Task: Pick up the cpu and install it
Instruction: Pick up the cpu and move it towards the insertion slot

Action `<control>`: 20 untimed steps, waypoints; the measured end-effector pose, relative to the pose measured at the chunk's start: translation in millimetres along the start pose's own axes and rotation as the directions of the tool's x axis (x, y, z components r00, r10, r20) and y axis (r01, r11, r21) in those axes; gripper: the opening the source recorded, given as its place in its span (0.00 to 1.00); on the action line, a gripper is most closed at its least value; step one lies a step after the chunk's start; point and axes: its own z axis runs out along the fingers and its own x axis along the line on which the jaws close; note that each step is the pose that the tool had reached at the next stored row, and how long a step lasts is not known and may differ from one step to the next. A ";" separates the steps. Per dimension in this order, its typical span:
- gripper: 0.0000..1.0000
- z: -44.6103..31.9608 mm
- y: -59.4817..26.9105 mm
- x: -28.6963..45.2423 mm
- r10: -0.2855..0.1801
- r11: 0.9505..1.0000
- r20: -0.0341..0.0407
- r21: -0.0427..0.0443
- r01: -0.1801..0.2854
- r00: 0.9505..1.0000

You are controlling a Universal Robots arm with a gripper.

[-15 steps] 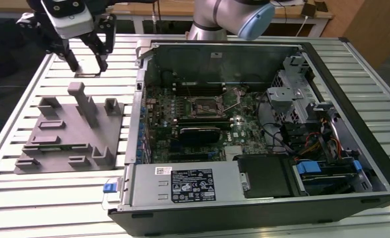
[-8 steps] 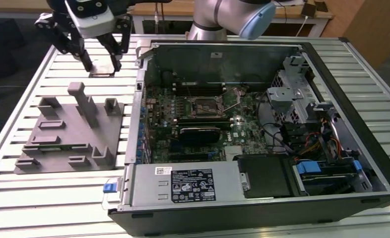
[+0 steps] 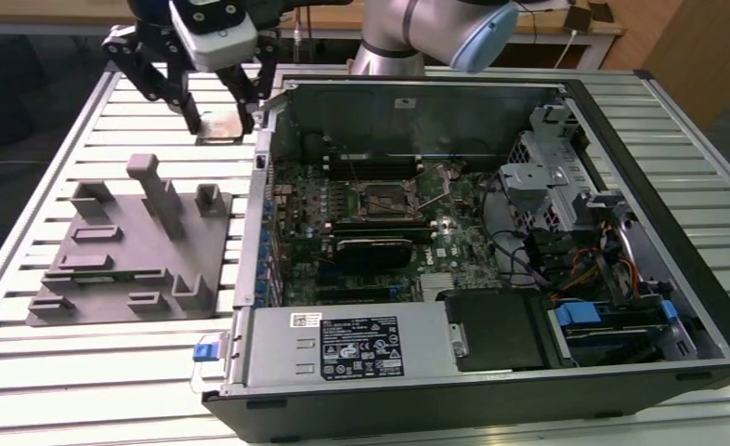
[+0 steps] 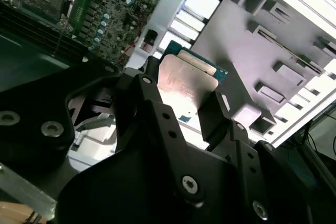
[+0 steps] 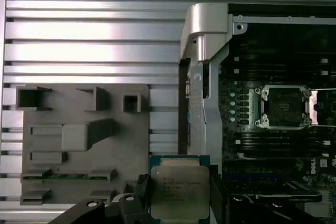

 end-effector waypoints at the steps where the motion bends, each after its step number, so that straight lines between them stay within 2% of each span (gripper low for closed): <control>1: 0.54 0.1 0.0 -3.6 0.000 1.000 0.000 0.000 0.000 1.000; 20: 0.54 1.4 0.6 -71.2 0.000 1.000 -0.001 0.000 0.000 1.000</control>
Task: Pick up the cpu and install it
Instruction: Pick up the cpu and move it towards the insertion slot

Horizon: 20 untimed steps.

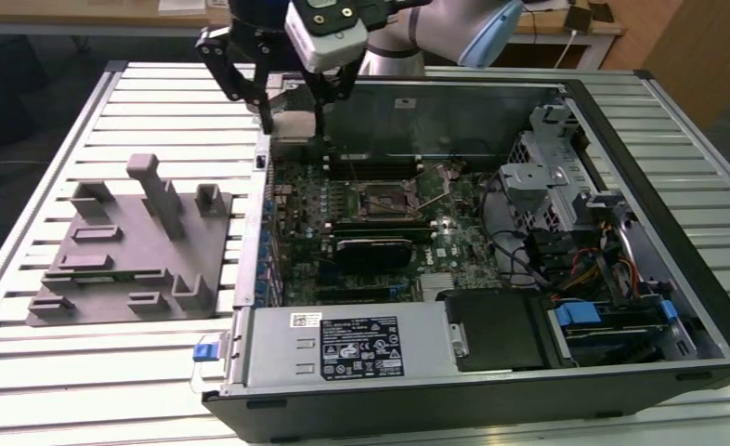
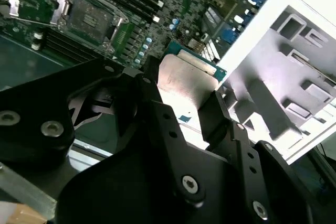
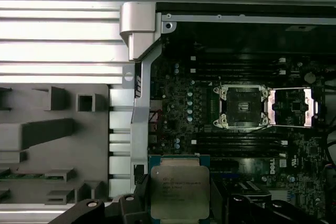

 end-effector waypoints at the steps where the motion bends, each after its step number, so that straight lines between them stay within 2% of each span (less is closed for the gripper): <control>1: 0.54 0.1 0.0 -4.2 0.000 1.000 0.000 0.000 0.000 1.000; 13: 0.54 1.4 0.4 -48.0 0.000 1.000 -0.001 0.000 0.000 1.000; 20: 0.54 2.8 0.5 -65.5 0.000 1.000 -0.001 0.000 0.000 1.000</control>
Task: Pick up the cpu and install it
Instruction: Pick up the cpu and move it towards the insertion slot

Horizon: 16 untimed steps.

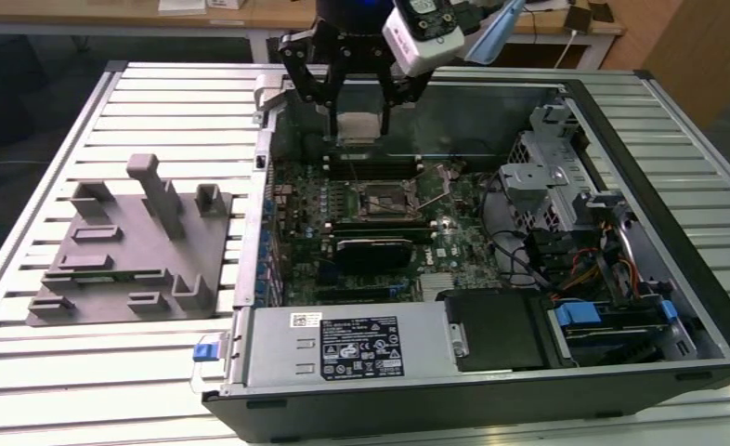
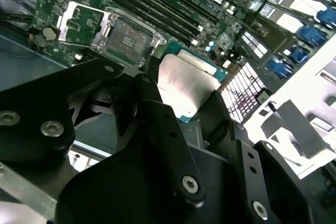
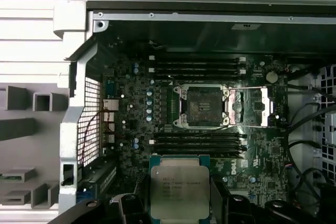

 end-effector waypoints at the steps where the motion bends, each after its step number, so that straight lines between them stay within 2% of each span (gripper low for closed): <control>1: 0.54 0.5 0.0 -1.9 0.000 1.000 0.000 0.000 0.000 1.000; 4: 0.54 3.9 -0.2 -5.5 0.000 1.000 0.000 0.000 0.000 1.000; 16: 0.54 26.0 -1.1 -19.2 0.000 1.000 0.000 0.000 0.000 1.000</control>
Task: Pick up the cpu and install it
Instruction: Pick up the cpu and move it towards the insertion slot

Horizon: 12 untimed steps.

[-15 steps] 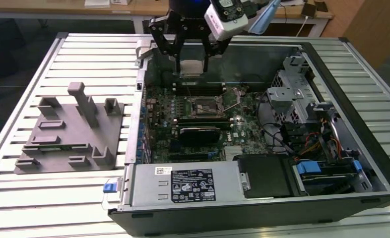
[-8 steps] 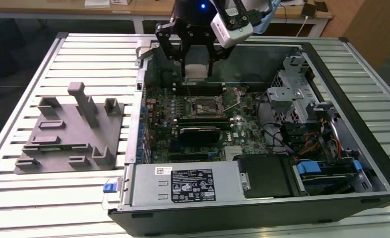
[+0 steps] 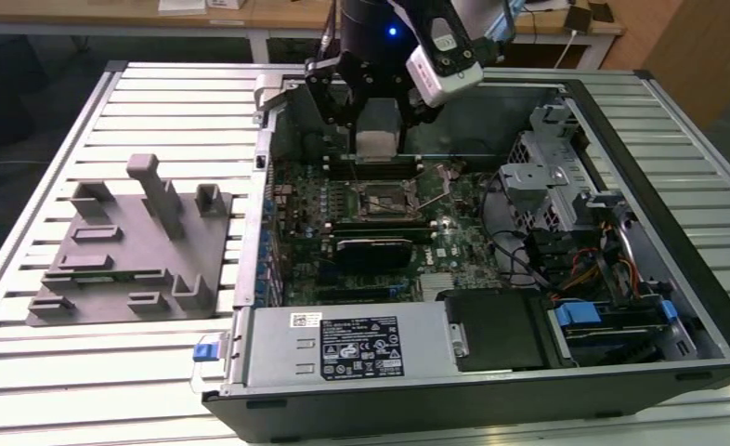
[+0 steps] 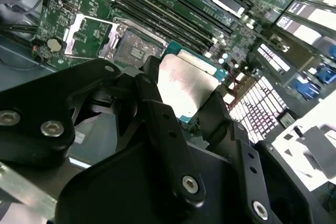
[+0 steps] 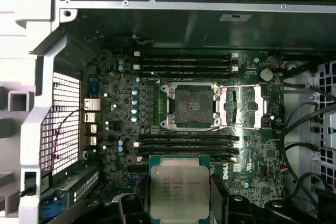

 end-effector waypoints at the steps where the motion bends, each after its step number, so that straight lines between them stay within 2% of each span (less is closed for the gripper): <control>1: 0.54 1.8 -0.1 -1.1 0.000 1.000 0.000 0.000 0.000 1.000; 12: 0.54 22.0 -0.4 -14.1 -0.001 1.000 0.000 0.000 0.001 1.000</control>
